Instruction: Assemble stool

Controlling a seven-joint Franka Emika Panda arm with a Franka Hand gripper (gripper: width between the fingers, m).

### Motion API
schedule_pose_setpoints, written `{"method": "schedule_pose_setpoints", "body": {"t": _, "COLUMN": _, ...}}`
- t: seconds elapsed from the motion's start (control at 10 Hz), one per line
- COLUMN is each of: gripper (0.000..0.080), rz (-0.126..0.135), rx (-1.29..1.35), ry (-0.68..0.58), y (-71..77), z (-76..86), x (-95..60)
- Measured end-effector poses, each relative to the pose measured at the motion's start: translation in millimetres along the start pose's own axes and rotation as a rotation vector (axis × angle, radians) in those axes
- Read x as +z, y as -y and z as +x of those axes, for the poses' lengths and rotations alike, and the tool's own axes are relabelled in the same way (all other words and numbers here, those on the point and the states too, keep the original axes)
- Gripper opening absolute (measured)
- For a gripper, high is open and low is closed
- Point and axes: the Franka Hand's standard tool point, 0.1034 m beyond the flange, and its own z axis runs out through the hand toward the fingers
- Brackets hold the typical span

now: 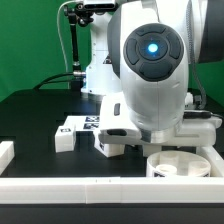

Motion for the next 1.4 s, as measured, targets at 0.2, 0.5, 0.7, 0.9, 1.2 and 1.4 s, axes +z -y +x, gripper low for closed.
{"method": "schedule_pose_setpoints", "body": {"t": 0.2, "gripper": 0.0648, "rz": 0.001, "rx": -0.004, "ry": -0.002, "y": -2.3, "z": 0.9, "x": 0.1}}
{"method": "schedule_pose_setpoints", "body": {"t": 0.5, "gripper": 0.038, "rz": 0.003, "rx": -0.003, "ry": -0.004, "y": -4.2, "z": 0.2, "x": 3.4}}
{"method": "schedule_pose_setpoints", "body": {"t": 0.7, "gripper": 0.0324, "rz": 0.002, "rx": -0.003, "ry": -0.004, "y": -3.6, "z": -0.7, "x": 4.4}}
{"method": "schedule_pose_setpoints", "body": {"t": 0.9, "gripper": 0.0324, "rz": 0.003, "rx": -0.028, "ry": -0.011, "y": -3.6, "z": 0.1, "x": 2.7}}
{"method": "schedule_pose_setpoints", "body": {"t": 1.2, "gripper": 0.0324, "rz": 0.006, "rx": -0.096, "ry": -0.032, "y": -1.1, "z": -10.3, "x": -25.5}}
{"method": "schedule_pose_setpoints", "body": {"t": 1.4, "gripper": 0.0325, "rz": 0.01, "rx": -0.104, "ry": -0.02, "y": 0.6, "z": -29.5, "x": -51.7}}
